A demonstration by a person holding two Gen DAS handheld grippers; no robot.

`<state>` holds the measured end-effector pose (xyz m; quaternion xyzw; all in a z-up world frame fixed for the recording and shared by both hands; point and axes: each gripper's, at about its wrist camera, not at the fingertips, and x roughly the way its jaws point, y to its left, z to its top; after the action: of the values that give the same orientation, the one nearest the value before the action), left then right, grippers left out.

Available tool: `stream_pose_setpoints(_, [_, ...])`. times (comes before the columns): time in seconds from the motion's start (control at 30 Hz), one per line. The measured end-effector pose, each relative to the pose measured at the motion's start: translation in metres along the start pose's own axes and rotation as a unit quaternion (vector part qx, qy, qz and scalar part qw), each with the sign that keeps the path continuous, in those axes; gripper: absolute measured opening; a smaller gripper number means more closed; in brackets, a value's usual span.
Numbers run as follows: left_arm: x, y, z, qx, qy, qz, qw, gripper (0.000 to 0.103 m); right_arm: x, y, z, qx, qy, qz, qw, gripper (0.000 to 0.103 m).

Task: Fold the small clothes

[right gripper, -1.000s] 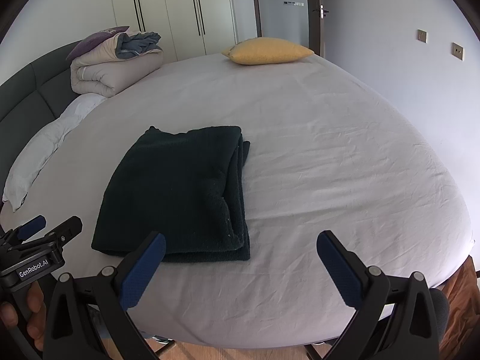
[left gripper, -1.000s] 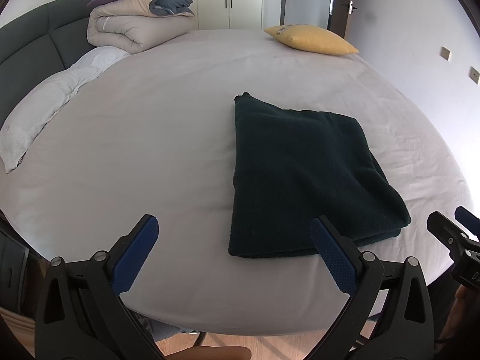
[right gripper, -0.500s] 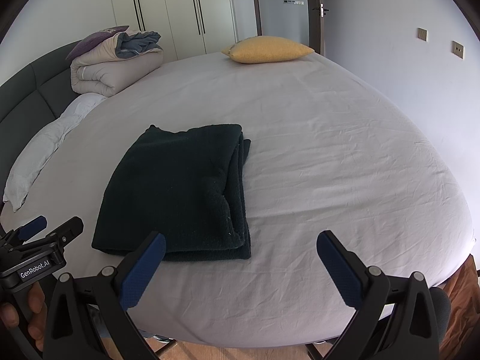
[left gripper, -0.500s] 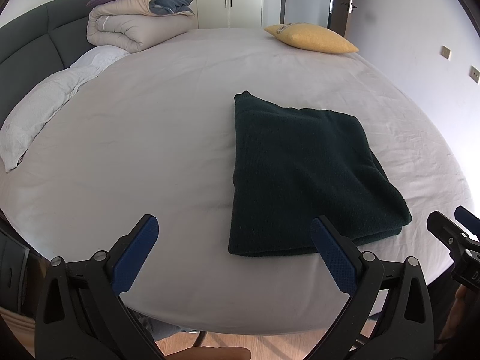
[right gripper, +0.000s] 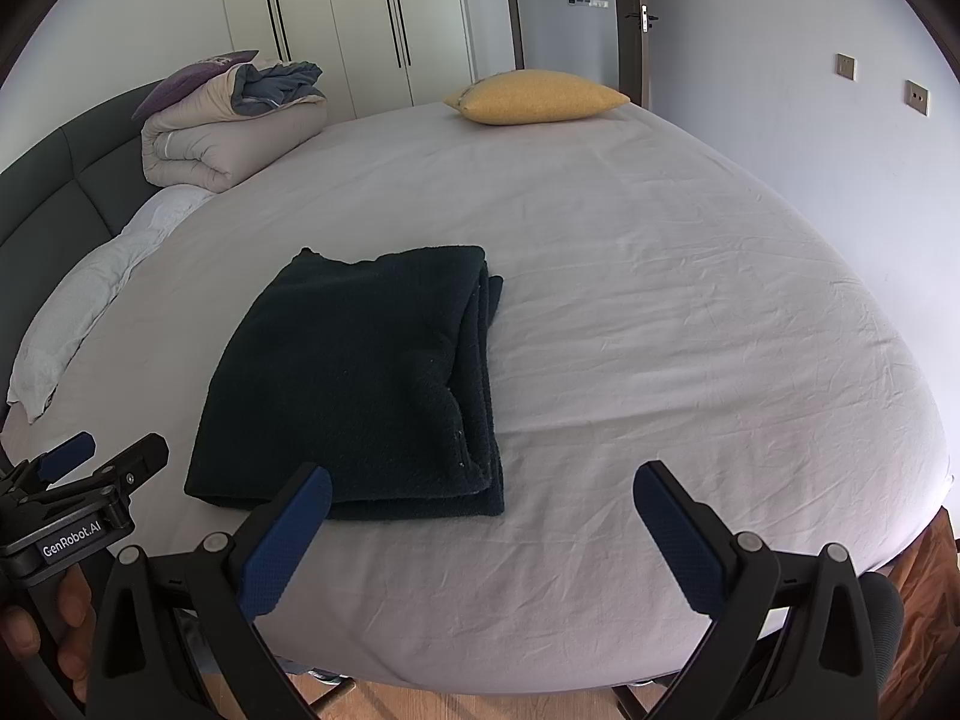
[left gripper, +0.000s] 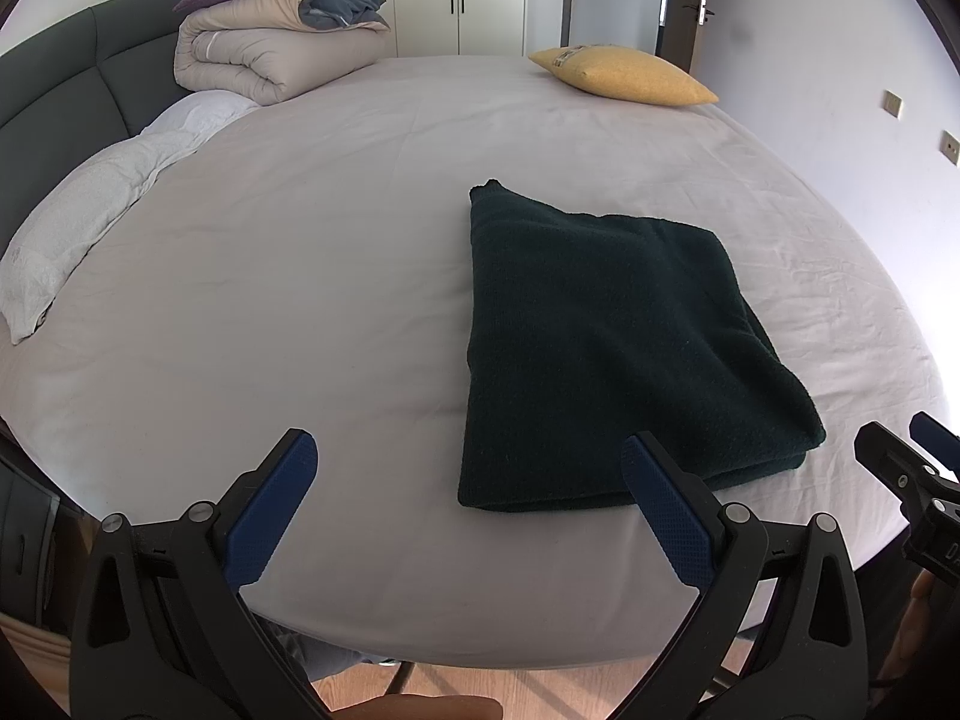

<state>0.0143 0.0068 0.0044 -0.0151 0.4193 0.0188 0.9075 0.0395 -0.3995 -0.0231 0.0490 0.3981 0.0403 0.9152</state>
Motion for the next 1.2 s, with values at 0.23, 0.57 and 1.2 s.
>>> stream_pose_setpoints(0.23, [-0.0004,0.0005,-0.0014,0.0,0.0,0.001,1.0,0.103,0.0,-0.0006,0.0006,0.0,0.0,0.001,1.0,0.103])
stream_pose_setpoints(0.57, [-0.0002,0.0025,-0.0035,0.001,0.002,-0.001,1.0,0.103,0.0003,-0.0006,0.0,0.0,0.001,0.001,1.0,0.103])
stream_pose_setpoints(1.2, [0.0027,0.007,-0.0043,0.005,0.008,-0.005,0.9999,0.103,0.0004,-0.0001,-0.0022,0.0,0.002,0.001,1.0,0.103])
